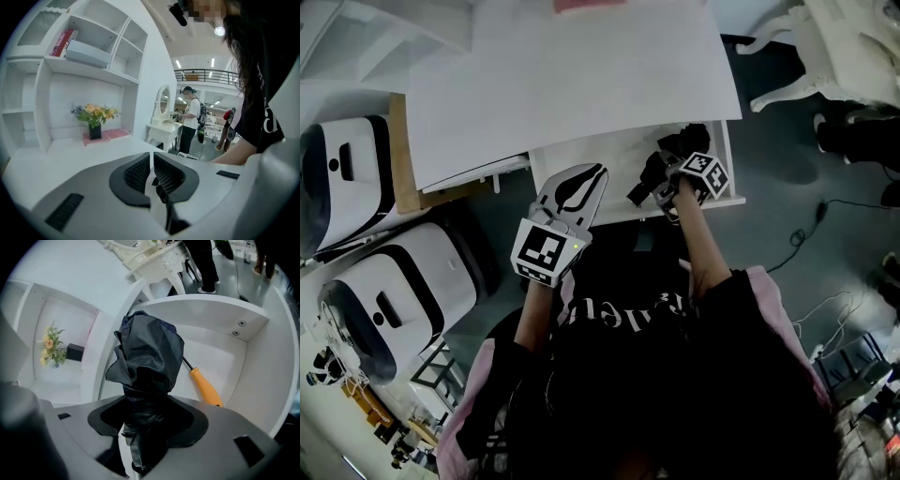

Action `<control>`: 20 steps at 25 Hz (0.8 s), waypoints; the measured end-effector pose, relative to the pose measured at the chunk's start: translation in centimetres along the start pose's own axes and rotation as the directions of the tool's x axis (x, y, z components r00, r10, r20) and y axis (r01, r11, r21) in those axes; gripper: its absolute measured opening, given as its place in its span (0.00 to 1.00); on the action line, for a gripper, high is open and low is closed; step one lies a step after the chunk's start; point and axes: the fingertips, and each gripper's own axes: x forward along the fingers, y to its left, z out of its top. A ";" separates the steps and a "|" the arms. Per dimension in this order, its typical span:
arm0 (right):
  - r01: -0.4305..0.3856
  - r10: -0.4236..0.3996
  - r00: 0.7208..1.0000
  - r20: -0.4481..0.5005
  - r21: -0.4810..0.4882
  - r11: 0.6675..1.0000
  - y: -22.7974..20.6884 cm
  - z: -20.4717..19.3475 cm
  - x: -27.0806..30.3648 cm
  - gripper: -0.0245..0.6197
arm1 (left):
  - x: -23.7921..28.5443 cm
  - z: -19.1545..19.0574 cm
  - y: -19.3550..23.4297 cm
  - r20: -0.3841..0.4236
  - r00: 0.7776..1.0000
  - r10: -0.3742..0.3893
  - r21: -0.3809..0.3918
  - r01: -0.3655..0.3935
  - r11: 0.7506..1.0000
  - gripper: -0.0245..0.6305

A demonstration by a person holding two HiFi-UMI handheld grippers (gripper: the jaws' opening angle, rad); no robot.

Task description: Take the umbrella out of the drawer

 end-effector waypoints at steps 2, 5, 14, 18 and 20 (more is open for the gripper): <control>-0.034 0.034 0.999 -0.029 -0.003 0.999 0.2 -0.8 -1.5 0.47 | 0.1 0.2 -0.6 0.005 1.000 0.003 0.001 -0.003 1.000 0.07; -0.082 0.080 0.995 -0.068 -0.027 0.996 0.6 -1.5 -3.9 0.47 | 0.6 0.7 -1.7 0.028 1.000 0.003 0.002 -0.003 1.000 0.07; -0.238 0.215 0.969 -0.120 -0.235 0.942 3.9 -0.7 -11.4 0.47 | 2.0 2.8 -4.9 0.048 0.998 0.043 0.000 -0.043 0.999 0.07; -0.294 0.264 0.956 -0.131 -0.343 0.892 5.3 0.7 -14.9 0.47 | 2.5 3.5 -6.6 0.064 0.995 0.074 -0.005 -0.074 0.997 0.07; -0.317 0.284 0.948 -0.140 -0.399 0.860 5.8 1.2 -16.5 0.47 | 2.7 3.3 -7.8 0.072 0.994 0.086 -0.004 -0.086 0.996 0.07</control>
